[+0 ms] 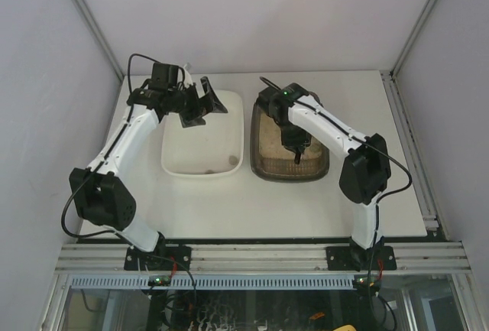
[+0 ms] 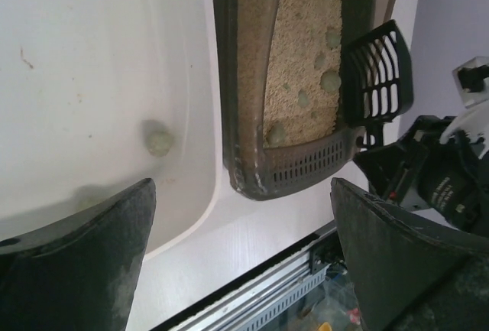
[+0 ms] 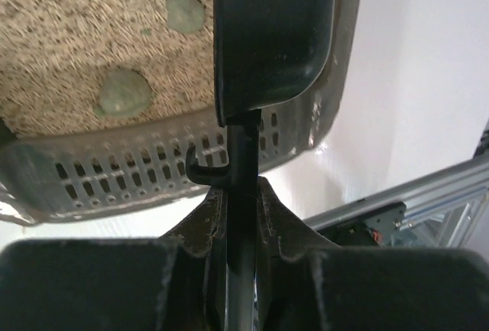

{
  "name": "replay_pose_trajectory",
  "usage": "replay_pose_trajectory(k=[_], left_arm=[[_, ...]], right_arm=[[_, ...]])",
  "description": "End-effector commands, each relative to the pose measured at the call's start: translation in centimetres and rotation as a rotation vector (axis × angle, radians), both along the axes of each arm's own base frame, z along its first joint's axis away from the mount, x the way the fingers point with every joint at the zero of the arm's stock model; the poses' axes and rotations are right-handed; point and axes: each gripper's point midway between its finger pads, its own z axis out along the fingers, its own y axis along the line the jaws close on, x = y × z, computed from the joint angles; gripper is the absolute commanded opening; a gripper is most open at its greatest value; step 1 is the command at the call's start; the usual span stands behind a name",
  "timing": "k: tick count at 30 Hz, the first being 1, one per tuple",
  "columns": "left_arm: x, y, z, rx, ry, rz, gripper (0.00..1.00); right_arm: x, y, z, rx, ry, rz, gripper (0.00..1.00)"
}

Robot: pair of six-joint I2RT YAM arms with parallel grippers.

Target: Clean the litter box

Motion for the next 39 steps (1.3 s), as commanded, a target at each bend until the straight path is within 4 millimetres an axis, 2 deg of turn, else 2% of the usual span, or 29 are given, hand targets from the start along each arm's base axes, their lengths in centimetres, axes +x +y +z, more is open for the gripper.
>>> replay_pose_trajectory(k=[1,5,7,10,13,17,23,30,35,39], left_arm=[[2.0,-1.5,2.1,-0.076,-0.061,0.061,1.00],[3.6,-2.8,1.9,-0.108,-0.076,0.107,1.00],[4.9,-3.1,1.8,-0.108,-0.092,0.142,1.00],[7.8,-3.3,1.2,-0.099,-0.101,0.210,1.00],[10.4,-3.5,-0.3,-0.085,-0.076,0.258,1.00],[12.9,-5.2,-1.9,-0.087,-0.057,0.230,1.00],[16.0,-8.7,-1.6,-0.064,-0.144,0.092,1.00],[18.0,-11.0,-2.1,-0.032,-0.203,-0.010,1.00],[17.9,-13.0,-2.3,-0.086,-0.257,-0.127,1.00],[17.4,-14.1,-2.7,-0.093,-0.283,-0.204,1.00]], right_arm=[[4.3,0.7,0.5,0.086,-0.120,0.013,0.00],[5.2,0.7,-0.7,0.213,-0.084,-0.022,0.00],[5.1,1.3,-1.0,0.309,-0.060,-0.044,0.00],[4.7,2.5,-0.9,0.460,-0.043,-0.086,0.00],[4.3,3.3,-0.7,0.555,-0.026,-0.140,0.00],[4.0,5.0,-0.2,0.692,0.019,-0.173,0.00],[5.1,6.1,0.6,0.909,0.065,-0.272,0.00],[6.0,5.1,0.1,0.972,0.064,-0.434,0.00],[7.0,5.8,0.5,1.161,0.029,-0.552,0.00],[7.8,5.5,0.6,1.211,-0.026,-0.609,0.00]])
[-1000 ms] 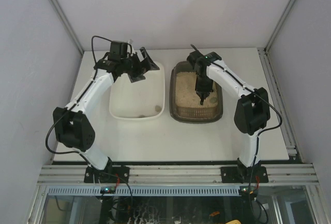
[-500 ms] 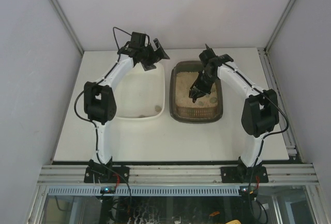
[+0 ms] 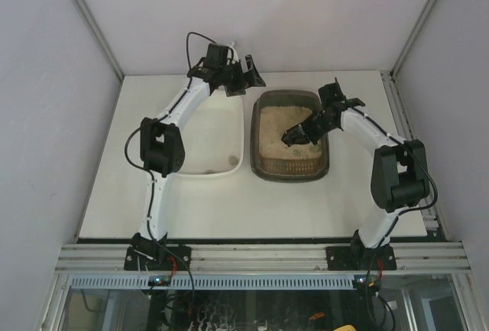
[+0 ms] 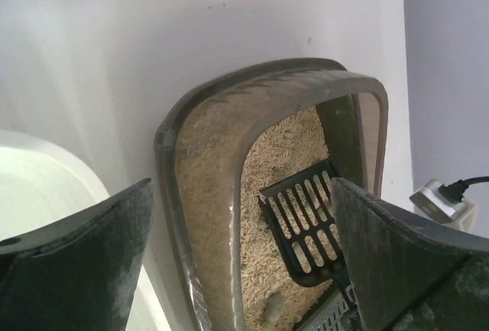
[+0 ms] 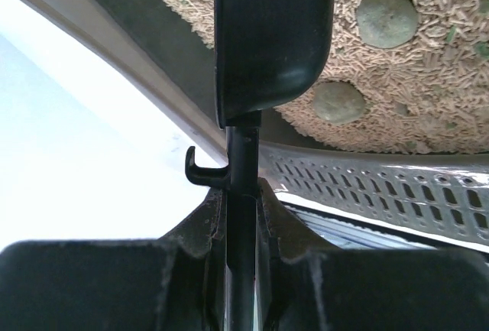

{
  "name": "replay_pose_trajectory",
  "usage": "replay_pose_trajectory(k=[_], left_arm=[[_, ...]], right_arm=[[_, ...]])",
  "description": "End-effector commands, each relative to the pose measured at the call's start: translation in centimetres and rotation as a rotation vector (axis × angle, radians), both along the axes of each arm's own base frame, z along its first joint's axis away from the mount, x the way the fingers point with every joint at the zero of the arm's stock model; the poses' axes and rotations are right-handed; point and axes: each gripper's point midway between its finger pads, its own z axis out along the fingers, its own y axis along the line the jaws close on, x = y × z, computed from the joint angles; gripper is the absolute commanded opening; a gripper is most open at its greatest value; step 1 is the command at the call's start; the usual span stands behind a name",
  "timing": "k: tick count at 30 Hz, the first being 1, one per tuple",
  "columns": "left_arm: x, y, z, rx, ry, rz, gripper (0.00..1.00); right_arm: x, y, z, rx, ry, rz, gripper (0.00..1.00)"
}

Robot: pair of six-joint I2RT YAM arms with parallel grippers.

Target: Clean the litter box

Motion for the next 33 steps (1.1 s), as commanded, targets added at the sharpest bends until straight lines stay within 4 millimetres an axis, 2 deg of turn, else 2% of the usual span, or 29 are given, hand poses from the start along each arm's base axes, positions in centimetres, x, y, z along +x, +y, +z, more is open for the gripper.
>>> replay_pose_trajectory(k=[1,8,14,20,27,33], left_arm=[[0.1,-2.1,2.9,-0.039,-0.135,-0.134,1.00],[-0.4,-2.9,2.1,-0.025,-0.140,-0.169,1.00],[-1.0,-3.3,1.8,-0.026,-0.131,-0.181,1.00],[-1.5,-3.6,1.7,-0.034,-0.117,-0.189,1.00],[-2.1,-3.9,1.6,-0.047,-0.104,-0.199,1.00],[-2.7,-3.9,1.2,-0.051,-0.090,-0.212,1.00]], right_arm=[[2.5,0.9,3.3,0.127,-0.095,-0.118,0.00],[4.4,1.0,3.0,0.202,-0.083,-0.243,0.00],[4.8,-0.6,1.5,0.104,-0.055,-0.345,0.00],[5.2,-1.5,0.9,0.047,-0.049,-0.416,0.00],[6.3,-1.9,0.0,0.020,-0.062,-0.459,0.00],[8.0,-1.1,-0.6,0.061,-0.072,-0.449,0.00]])
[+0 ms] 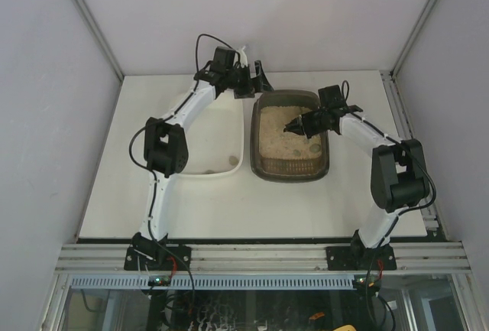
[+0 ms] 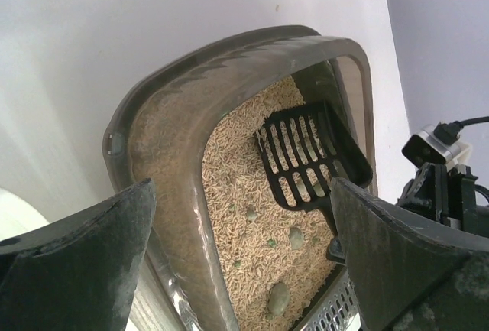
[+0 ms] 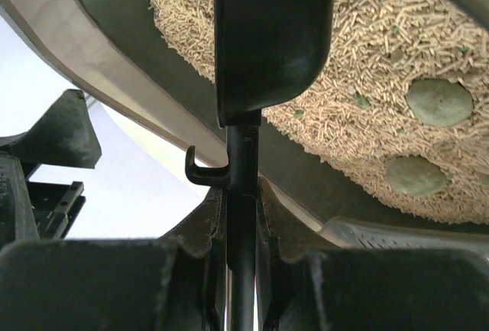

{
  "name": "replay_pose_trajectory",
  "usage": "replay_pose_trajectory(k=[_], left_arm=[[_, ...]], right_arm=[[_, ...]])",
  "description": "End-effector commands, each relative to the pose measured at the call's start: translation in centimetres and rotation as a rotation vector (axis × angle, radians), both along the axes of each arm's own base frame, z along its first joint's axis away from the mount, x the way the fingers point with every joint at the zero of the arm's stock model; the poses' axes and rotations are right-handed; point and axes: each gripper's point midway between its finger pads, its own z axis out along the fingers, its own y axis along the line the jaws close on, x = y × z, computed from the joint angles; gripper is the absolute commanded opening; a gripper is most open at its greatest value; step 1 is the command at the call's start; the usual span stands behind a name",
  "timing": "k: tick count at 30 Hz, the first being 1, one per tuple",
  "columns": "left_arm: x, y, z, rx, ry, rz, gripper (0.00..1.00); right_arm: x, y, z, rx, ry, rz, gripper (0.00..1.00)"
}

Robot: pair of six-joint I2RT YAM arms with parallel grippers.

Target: Clean the litter box

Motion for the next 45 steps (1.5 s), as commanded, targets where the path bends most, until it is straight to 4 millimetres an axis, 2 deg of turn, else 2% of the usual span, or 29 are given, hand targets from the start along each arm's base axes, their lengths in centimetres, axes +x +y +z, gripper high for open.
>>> replay_pose_trajectory(k=[1,7,15,21,27,32,39,45], left_arm=[[-1.1,-0.8,2.0,-0.033,-0.038,-0.045,1.00],[-1.4,-0.9,1.5,-0.040,-0.020,-0.059,1.00],[-1.8,-1.3,0.9,-0.058,0.007,-0.081,1.00],[-2.0,-1.5,0.8,-0.065,0.015,-0.090,1.00],[-2.3,-1.5,0.4,-0.064,0.024,-0.101,1.00],[-2.5,-1.4,0.1,-0.065,0.031,-0.105,1.00],[-3.0,-1.2,-0.1,-0.064,0.035,-0.112,1.00],[-3.3,-1.2,-0.7,-0.061,0.052,-0.115,1.00]], right_arm=[[2.4,0.4,-0.1,0.021,-0.041,-0.027,0.00],[3.9,0.9,-1.2,0.031,-0.040,-0.019,0.00],[5.5,-0.6,-1.3,-0.044,-0.092,-0.067,0.00],[6.8,-0.8,-1.3,-0.049,-0.143,-0.078,0.00],[8.2,0.5,-0.7,-0.018,-0.226,-0.051,0.00],[9.1,2.1,-0.2,0.073,-0.292,0.006,0.00],[9.4,2.2,1.3,0.079,-0.445,0.056,0.00],[8.3,2.6,1.3,0.133,-0.521,0.091,0.00]])
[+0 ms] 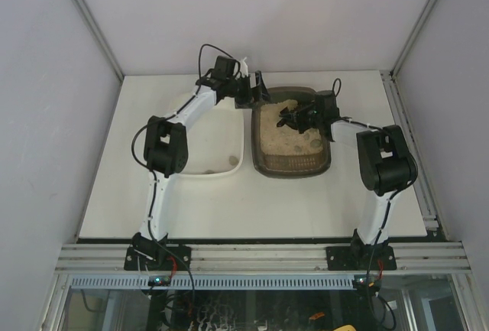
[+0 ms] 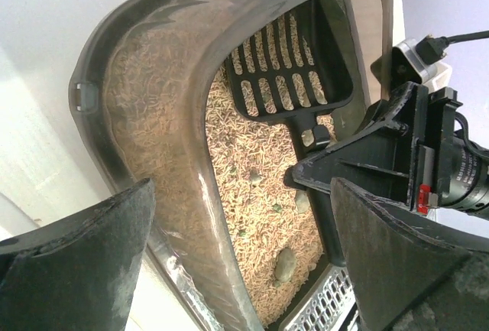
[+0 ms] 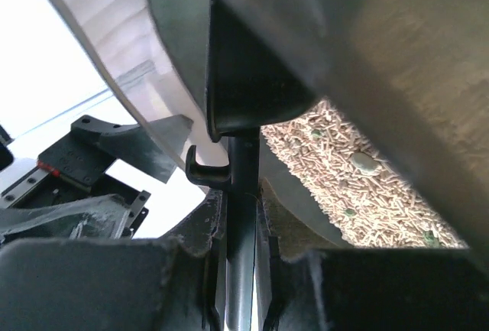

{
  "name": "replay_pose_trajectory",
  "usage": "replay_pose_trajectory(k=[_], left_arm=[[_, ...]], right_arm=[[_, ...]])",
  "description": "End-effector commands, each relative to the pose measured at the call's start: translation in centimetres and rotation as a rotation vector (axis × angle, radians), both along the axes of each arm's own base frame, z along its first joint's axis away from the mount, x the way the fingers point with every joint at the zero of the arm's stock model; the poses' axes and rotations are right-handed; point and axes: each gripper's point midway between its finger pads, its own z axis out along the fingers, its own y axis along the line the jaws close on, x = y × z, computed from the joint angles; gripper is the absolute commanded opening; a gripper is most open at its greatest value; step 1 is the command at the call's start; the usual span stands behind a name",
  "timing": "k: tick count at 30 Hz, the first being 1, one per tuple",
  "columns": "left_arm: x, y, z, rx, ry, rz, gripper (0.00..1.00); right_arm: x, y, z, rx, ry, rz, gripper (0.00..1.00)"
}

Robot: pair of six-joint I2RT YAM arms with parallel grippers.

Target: Clean the litter box

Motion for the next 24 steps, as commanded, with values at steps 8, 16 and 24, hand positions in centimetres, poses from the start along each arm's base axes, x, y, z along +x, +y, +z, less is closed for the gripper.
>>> replay_pose_trajectory(k=[8,16,24], left_arm=[[-1.8,-0.5,2.3,-0.036,-0.034,-0.051,1.00],[-2.4,-0.2,2.2,-0.026,-0.031,-0.052,1.00],[-3.0,0.2,1.9,-0.015,-0.026,-0.050,1.00]], right_arm=[[-0.4,0.7,3.3,0.148,-0.282,0.062,0.00],[-1.9,0.4,2.7,0.228,-0.317,0.087,0.00],[-4.0,0.0,1.8,0.193,-0.326,0.105,0.00]])
